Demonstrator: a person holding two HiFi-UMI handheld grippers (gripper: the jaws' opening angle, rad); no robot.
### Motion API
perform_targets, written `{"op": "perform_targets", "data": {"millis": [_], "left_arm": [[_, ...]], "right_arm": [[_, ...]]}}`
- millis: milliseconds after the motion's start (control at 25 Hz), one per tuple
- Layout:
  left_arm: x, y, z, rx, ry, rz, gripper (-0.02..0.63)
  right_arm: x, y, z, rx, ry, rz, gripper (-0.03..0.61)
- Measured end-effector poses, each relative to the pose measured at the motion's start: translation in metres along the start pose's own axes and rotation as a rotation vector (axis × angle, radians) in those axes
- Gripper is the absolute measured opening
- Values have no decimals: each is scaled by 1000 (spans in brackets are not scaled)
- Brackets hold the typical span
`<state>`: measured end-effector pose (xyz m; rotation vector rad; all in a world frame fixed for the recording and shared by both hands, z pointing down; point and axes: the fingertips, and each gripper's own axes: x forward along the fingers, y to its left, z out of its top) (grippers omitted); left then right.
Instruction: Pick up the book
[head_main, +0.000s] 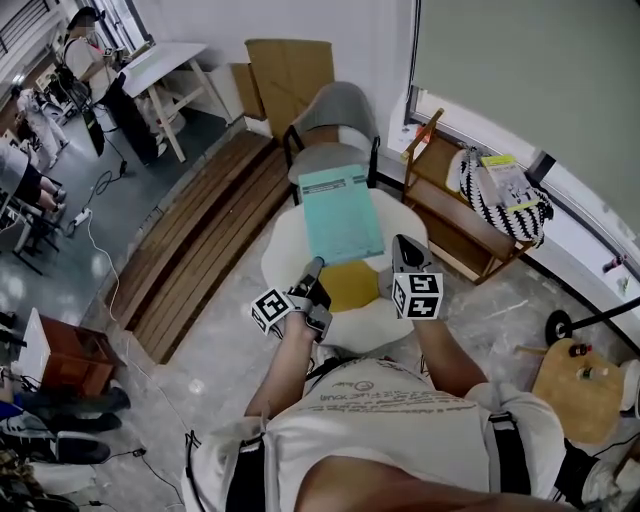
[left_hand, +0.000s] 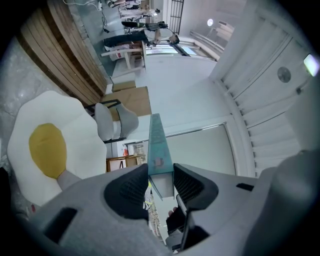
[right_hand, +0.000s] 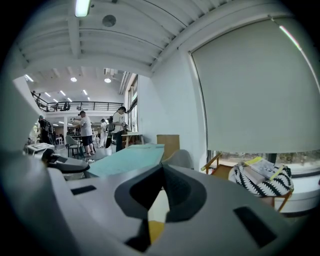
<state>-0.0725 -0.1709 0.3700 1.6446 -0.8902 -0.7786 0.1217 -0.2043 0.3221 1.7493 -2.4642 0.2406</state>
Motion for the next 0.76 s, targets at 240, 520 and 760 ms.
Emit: {"op": "perform_targets", "data": {"millis": [240, 520, 760], "left_arm": [[-4, 3, -2, -2, -7, -1, 172], [-3, 0, 3, 5, -23, -7, 172], [-4, -5, 9, 4, -37, -25, 172]], "right_arm": [[-1, 0, -4, 1, 0, 5, 26], [4, 2, -3, -2, -10, 18, 26], [5, 5, -1, -2, -18, 25, 26]]}}
